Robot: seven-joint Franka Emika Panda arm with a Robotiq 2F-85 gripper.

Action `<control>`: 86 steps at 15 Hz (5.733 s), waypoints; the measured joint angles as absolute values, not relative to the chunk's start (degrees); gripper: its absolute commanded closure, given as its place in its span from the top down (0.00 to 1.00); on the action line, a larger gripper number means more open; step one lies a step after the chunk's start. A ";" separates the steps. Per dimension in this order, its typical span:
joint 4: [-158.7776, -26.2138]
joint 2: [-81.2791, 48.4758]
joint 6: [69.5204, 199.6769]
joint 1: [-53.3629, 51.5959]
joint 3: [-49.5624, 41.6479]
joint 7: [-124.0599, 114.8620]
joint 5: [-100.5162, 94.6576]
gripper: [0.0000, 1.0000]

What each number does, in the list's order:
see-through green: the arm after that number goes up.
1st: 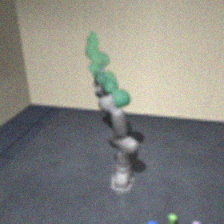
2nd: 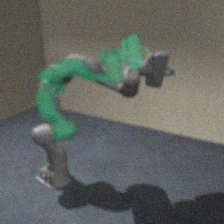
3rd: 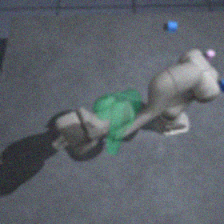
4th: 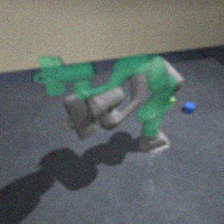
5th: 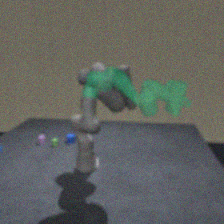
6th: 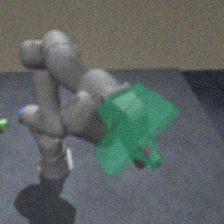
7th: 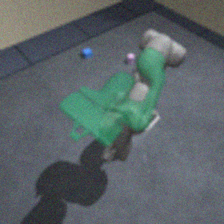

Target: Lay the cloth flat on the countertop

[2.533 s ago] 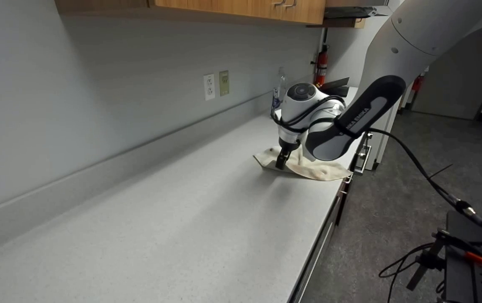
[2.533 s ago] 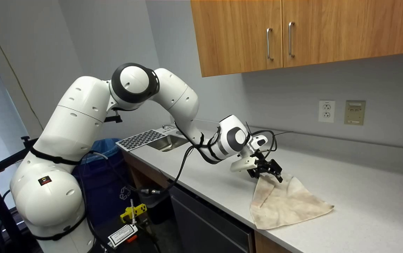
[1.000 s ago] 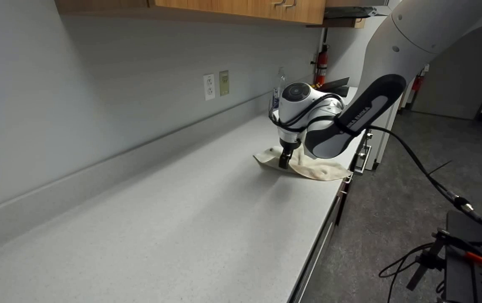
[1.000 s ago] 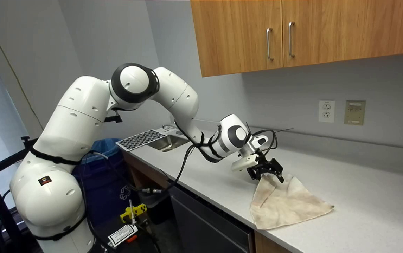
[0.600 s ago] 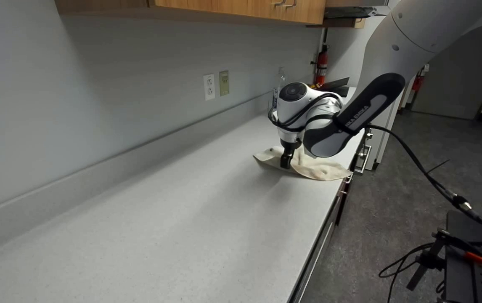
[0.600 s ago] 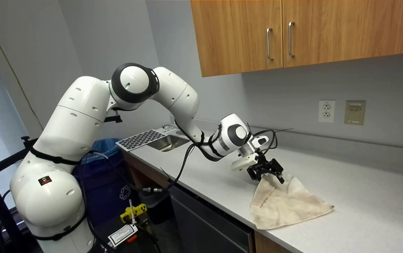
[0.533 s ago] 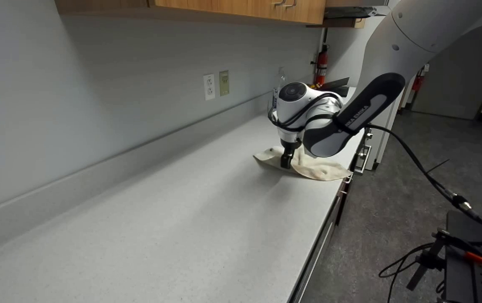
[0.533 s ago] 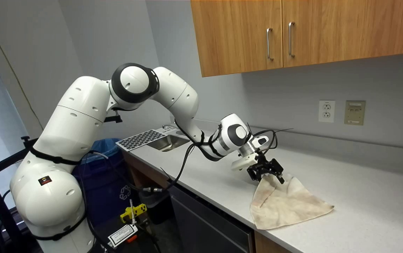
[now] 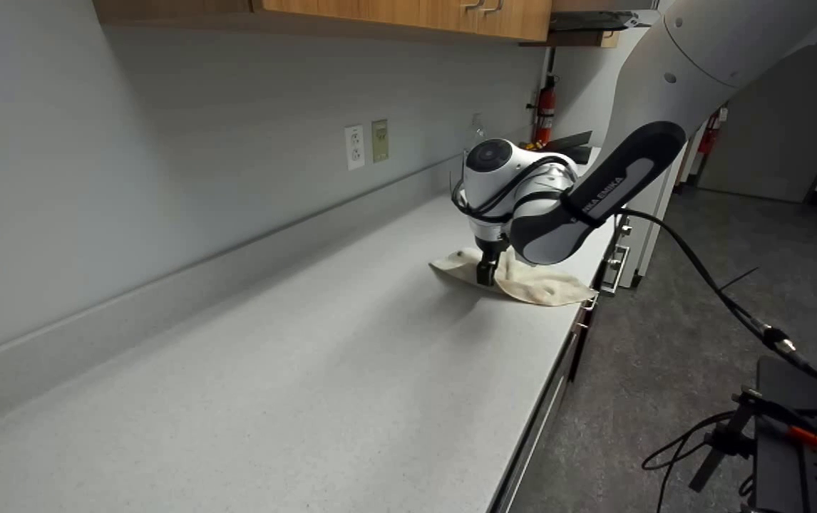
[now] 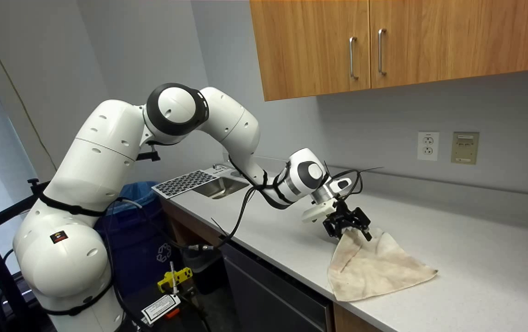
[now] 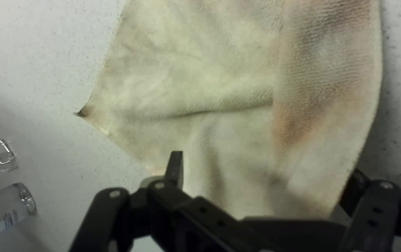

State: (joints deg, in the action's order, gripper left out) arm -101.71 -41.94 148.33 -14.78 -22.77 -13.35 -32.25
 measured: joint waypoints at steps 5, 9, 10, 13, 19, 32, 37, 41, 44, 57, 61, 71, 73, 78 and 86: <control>-101.61 -41.94 148.13 -14.60 -22.43 -13.35 -32.42 0.69; -101.60 -41.94 148.13 -14.39 -21.94 -13.35 -32.42 0.37; -101.59 -41.94 148.13 -14.39 -21.91 -13.35 -32.42 0.28; -101.59 -41.94 148.13 -14.39 -21.88 -13.35 -32.42 0.06; -101.59 -41.94 148.13 -14.38 -21.87 -13.36 -32.42 0.01; -101.17 -41.16 142.06 -13.59 -19.96 -13.25 -32.42 1.00; -100.26 -41.14 139.46 -12.49 -18.25 -12.91 -32.42 0.73; -99.88 -41.14 139.46 -12.36 -18.24 -12.80 -33.06 0.52; -99.67 -41.14 139.46 -12.35 -18.29 -12.80 -34.54 0.29; -99.22 -41.14 139.43 -12.18 -18.23 -13.17 -38.88 0.00; -99.17 -41.14 140.02 -10.23 -16.00 -12.68 -38.80 0.00; -107.44 -27.73 143.11 -6.73 -2.03 -3.41 -28.85 0.00; -109.00 -25.06 141.63 -6.72 -0.35 -1.44 -26.00 0.00; -111.45 -24.73 138.01 -5.29 1.44 4.18 -16.12 0.00; -111.11 -30.49 135.94 -3.43 2.40 6.97 -9.56 0.51</control>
State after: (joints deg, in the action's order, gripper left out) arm -111.11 -30.49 135.94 -3.43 2.40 6.97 -9.56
